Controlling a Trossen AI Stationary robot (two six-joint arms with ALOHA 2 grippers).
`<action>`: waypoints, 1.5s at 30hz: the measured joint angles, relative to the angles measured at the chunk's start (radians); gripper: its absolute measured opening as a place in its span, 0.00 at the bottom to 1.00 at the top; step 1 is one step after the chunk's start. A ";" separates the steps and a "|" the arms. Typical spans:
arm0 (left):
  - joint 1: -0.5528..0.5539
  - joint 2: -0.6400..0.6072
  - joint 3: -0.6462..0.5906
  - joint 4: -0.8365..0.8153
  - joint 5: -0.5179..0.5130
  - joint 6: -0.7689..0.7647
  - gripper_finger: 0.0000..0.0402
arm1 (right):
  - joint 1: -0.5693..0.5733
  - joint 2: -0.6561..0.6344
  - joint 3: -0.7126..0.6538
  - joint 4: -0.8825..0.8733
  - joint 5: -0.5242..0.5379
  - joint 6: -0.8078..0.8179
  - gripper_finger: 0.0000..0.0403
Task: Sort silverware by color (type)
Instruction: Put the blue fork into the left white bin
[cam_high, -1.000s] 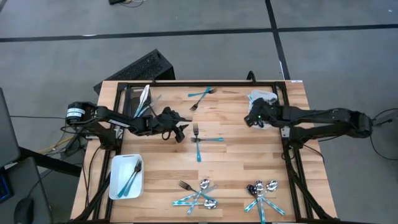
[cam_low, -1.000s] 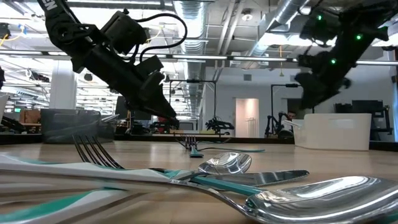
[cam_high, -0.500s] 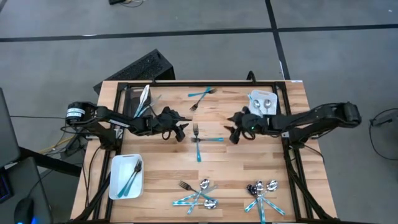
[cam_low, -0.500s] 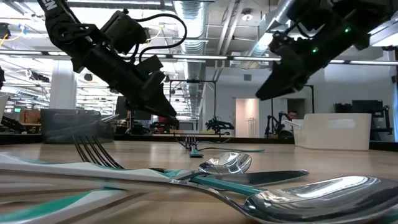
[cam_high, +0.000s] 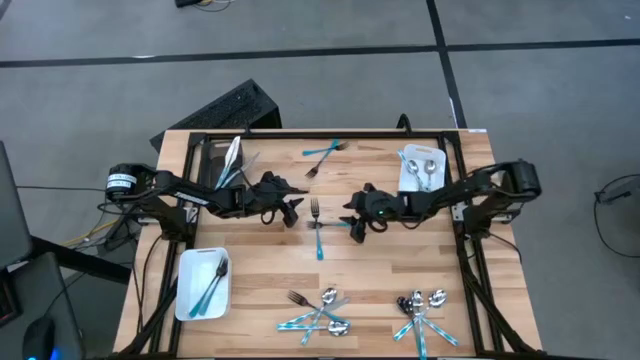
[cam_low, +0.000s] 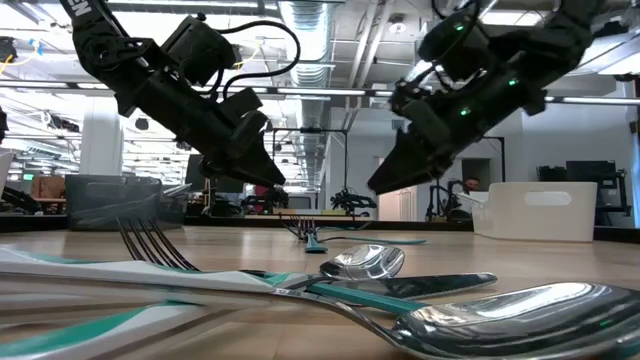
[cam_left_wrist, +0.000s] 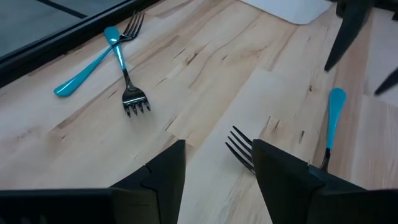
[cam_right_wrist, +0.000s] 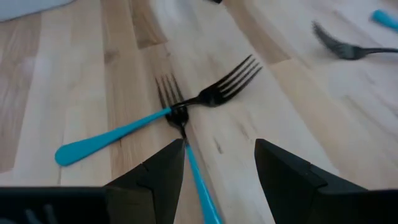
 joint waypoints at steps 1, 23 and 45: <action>0.000 0.000 0.000 0.000 0.000 0.000 0.43 | 0.001 0.019 0.015 -0.007 -0.005 -0.004 0.55; 0.000 0.000 0.000 -0.008 -0.003 0.001 0.43 | -0.005 0.308 0.192 -0.044 -0.073 -0.064 0.52; 0.000 0.000 0.000 -0.018 -0.026 0.024 0.43 | -0.008 0.089 0.211 -0.620 -0.121 0.062 0.05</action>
